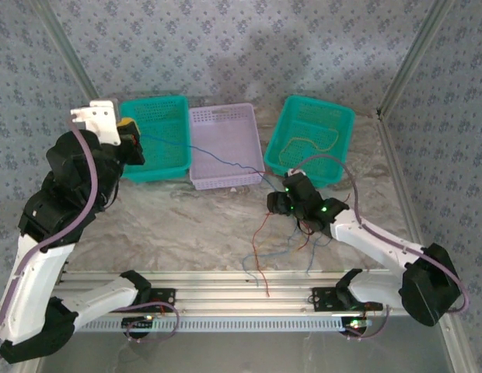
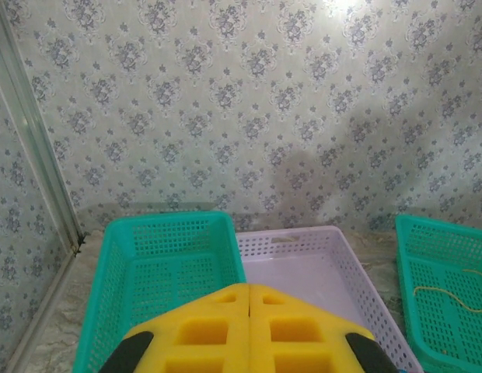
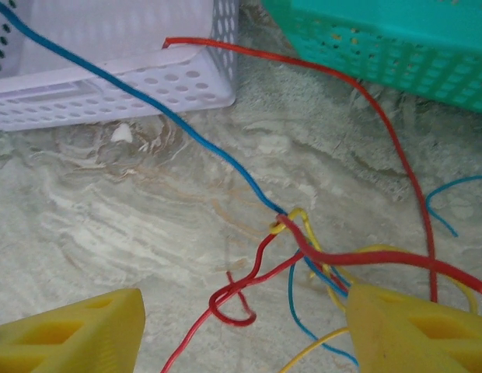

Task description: Untangle the cables

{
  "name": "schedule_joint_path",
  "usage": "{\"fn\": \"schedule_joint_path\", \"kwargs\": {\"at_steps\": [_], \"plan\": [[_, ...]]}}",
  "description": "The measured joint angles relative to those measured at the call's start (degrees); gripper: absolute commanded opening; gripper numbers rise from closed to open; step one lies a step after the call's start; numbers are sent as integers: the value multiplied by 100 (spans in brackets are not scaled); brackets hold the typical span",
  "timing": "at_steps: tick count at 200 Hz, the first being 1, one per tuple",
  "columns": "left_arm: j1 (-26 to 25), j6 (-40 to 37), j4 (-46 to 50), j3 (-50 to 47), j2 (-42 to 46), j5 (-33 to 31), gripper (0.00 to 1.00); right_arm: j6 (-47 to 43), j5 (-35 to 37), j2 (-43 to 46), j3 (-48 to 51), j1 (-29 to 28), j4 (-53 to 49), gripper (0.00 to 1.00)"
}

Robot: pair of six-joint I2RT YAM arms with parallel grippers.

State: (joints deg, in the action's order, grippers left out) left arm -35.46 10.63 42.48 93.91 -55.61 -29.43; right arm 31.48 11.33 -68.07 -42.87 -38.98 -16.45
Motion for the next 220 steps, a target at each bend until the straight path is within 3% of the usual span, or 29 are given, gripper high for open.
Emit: {"fn": "schedule_joint_path", "kwargs": {"at_steps": [54,81,127,180,220], "plan": [[0,-2,46,-142,195,9,0,251,1106,-83,138,-17,730,58],[0,0,98,-234,317,9,0,374,1091,-306,138,168,1032,40],[0,-7,118,-260,481,-7,0,551,907,-337,313,404,1333,0],[2,-225,271,-249,739,-354,0,802,699,782,988,966,1305,0],[11,-197,345,-245,772,-310,0,658,-398,1366,1115,1211,1493,56]]}}
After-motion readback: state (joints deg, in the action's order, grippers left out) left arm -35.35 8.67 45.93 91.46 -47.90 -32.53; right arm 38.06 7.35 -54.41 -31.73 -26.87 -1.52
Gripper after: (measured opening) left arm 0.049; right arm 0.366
